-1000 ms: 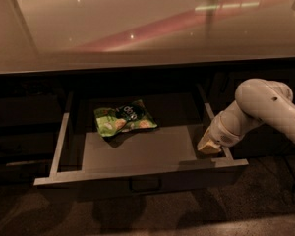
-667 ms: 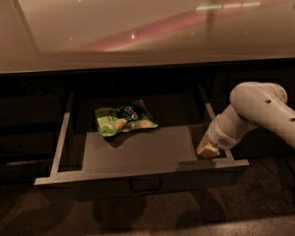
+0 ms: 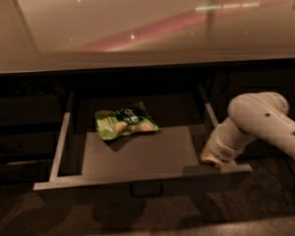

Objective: Open top drawer

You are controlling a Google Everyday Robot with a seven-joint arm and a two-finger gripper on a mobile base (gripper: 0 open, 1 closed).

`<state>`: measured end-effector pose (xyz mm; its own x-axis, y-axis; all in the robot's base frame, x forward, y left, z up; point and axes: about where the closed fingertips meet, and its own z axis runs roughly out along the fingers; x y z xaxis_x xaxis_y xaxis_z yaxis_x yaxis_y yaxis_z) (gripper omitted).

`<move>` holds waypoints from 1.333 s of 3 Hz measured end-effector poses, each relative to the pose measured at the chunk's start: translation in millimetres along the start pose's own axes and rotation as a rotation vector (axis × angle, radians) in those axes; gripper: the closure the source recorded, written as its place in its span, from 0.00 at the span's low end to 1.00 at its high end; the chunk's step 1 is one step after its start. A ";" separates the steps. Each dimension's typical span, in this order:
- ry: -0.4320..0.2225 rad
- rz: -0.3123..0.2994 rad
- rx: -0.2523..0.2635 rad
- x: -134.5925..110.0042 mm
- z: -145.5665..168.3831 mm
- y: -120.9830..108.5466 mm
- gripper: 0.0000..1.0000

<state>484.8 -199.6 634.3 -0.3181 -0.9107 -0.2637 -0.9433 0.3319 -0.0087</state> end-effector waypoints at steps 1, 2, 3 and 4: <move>0.000 0.000 0.000 -0.5 -1.7 -0.1 0.11; 0.053 -0.030 -0.014 3.8 22.2 24.6 0.00; 0.059 -0.033 -0.014 3.9 23.7 25.7 0.00; 0.125 -0.026 0.002 20.2 37.4 43.1 0.00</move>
Offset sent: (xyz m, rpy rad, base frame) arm -0.0855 0.0386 -0.0882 -0.1921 0.0868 0.1247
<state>441.3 -194.5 592.6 -0.3029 -0.9425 -0.1413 -0.9513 0.3080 -0.0155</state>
